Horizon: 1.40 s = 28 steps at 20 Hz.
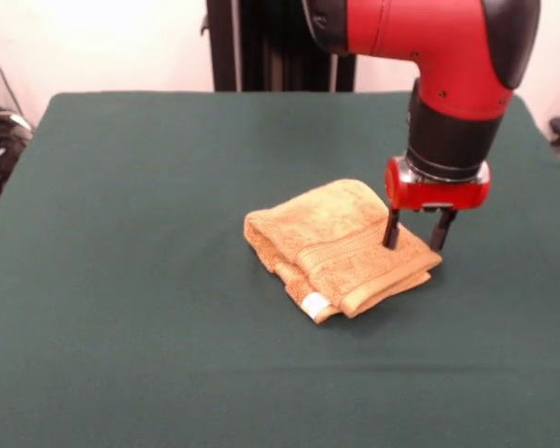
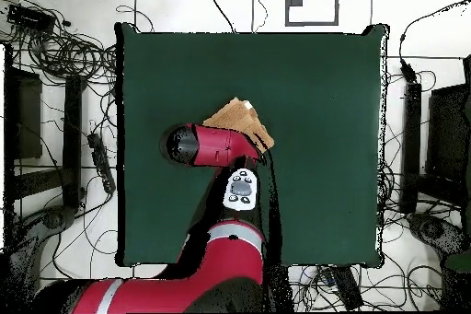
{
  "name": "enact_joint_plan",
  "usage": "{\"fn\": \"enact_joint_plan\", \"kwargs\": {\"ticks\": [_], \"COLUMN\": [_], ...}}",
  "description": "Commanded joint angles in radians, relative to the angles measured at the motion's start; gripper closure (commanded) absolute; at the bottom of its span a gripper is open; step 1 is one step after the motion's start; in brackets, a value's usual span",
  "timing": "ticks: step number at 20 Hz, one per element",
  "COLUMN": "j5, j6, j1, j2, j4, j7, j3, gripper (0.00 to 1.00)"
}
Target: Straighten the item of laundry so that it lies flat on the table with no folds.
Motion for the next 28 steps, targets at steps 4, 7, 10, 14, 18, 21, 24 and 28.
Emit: {"fn": "enact_joint_plan", "kwargs": {"ticks": [4,7,10,14,18,21,24,28], "j5": [0.091,0.096,0.103,0.114,0.129,0.143,0.159,0.151], "j6": [-0.105,-0.115,-0.126,-0.132,-0.098,-0.048,0.058,0.241], "j1": [0.044,0.052,0.059,0.07,0.071,0.109,0.164,0.193], "j2": [0.134,0.138,0.139,0.131,0.1,0.004,-0.101,-0.209], "j4": [-0.088,-0.089,-0.088,-0.08,-0.049,0.036,0.09,0.086], "j7": [0.296,0.293,0.294,0.305,0.311,0.345,0.382,0.375], "j3": [0.025,0.016,0.006,-0.008,-0.008,-0.042,-0.101,-0.155], "gripper": [1.0,1.0,1.0,1.0,1.0,1.0,1.0,1.0]}}
